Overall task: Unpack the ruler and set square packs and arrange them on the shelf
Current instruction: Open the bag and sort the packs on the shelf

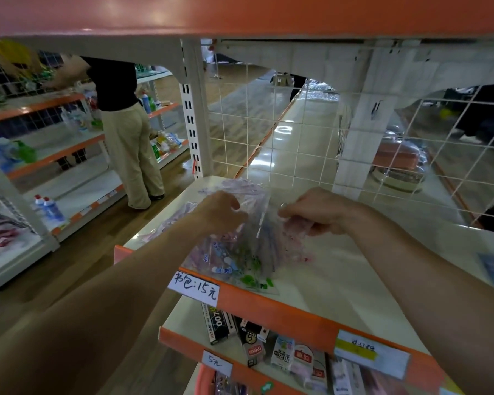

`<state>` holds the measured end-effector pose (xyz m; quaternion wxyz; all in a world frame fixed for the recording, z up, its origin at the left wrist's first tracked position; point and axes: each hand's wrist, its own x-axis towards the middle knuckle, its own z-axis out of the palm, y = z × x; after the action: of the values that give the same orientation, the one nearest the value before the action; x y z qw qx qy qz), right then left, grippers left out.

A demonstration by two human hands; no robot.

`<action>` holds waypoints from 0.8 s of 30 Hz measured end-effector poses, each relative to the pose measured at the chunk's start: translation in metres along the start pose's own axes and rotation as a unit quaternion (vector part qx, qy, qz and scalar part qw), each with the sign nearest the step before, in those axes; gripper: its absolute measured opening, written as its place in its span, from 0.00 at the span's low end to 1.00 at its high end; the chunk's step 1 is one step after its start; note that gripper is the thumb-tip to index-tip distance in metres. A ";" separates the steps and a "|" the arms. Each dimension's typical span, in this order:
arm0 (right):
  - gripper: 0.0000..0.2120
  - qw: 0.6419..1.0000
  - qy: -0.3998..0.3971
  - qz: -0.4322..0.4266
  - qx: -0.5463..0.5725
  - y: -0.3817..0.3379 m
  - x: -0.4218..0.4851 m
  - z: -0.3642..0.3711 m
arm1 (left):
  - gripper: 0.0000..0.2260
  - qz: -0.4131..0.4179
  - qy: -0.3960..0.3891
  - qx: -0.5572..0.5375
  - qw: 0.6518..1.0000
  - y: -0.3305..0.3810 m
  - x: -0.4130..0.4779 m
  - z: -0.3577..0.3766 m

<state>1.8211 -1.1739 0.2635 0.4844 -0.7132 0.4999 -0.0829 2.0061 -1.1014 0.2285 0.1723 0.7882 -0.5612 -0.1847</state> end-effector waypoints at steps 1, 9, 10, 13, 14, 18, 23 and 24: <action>0.06 1.000 0.009 -0.009 0.013 -0.003 -0.001 -0.003 | 0.11 -0.002 0.033 -0.025 0.999 0.006 0.000 -0.002; 0.10 0.993 -0.087 -0.075 0.024 -0.024 -0.014 0.024 | 0.10 -0.138 -0.089 -0.421 0.892 0.030 -0.009 -0.012; 0.10 0.993 -0.095 -0.063 0.003 -0.021 -0.014 0.026 | 0.08 -0.145 -0.079 -0.434 0.886 0.027 -0.010 -0.013; 0.14 0.966 -0.082 -0.042 -0.241 -0.011 -0.015 0.037 | 0.04 -0.164 -0.042 -0.446 0.879 0.014 -0.014 -0.019; 0.16 0.937 -0.089 -0.045 -0.335 -0.009 -0.017 0.043 | 0.05 -0.170 -0.039 -0.449 0.877 0.011 -0.016 -0.021; 0.31 0.879 -0.114 -0.067 -0.458 -0.013 -0.025 0.061 | 0.06 -0.185 -0.036 -0.432 0.882 0.010 -0.020 -0.021; 0.15 0.878 -0.093 -0.073 -0.463 -0.015 -0.017 0.064 | 0.07 -0.189 -0.035 -0.425 0.885 0.012 -0.023 -0.023; 0.12 0.884 -0.076 -0.075 -0.454 -0.012 -0.015 0.065 | 0.06 -0.190 -0.035 -0.425 0.884 0.013 -0.023 -0.022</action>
<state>1.8609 -1.1223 0.2446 0.1362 -0.8945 0.3895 0.1718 1.9995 -1.0816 0.2564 0.4332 0.7238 -0.2739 -0.4620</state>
